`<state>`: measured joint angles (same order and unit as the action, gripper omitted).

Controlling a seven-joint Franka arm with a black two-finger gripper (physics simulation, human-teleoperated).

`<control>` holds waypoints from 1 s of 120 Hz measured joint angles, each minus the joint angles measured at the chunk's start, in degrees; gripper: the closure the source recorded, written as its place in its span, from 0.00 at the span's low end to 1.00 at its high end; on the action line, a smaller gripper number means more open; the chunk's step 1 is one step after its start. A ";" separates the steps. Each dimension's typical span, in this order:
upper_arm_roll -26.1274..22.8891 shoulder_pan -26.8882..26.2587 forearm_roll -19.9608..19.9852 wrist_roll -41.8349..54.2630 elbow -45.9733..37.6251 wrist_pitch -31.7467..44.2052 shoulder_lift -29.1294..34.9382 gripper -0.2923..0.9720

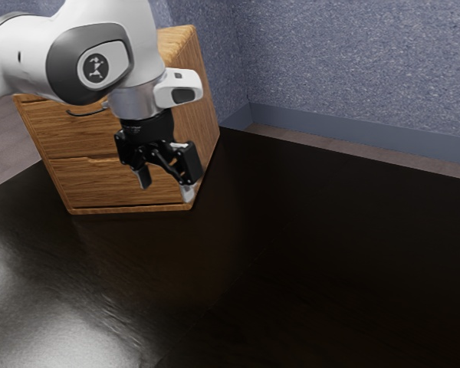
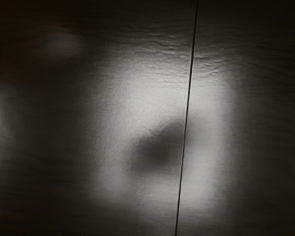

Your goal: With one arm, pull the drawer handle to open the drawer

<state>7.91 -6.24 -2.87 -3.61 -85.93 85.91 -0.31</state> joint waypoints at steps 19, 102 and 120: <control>-0.08 0.93 -0.02 -0.30 0.03 -0.07 0.01 0.23; 0.45 5.72 2.05 -39.78 6.93 -2.28 3.20 0.23; 1.63 7.84 2.27 -49.24 6.96 0.59 2.48 0.23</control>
<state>9.54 1.60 -0.60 -52.85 -78.97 86.50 2.17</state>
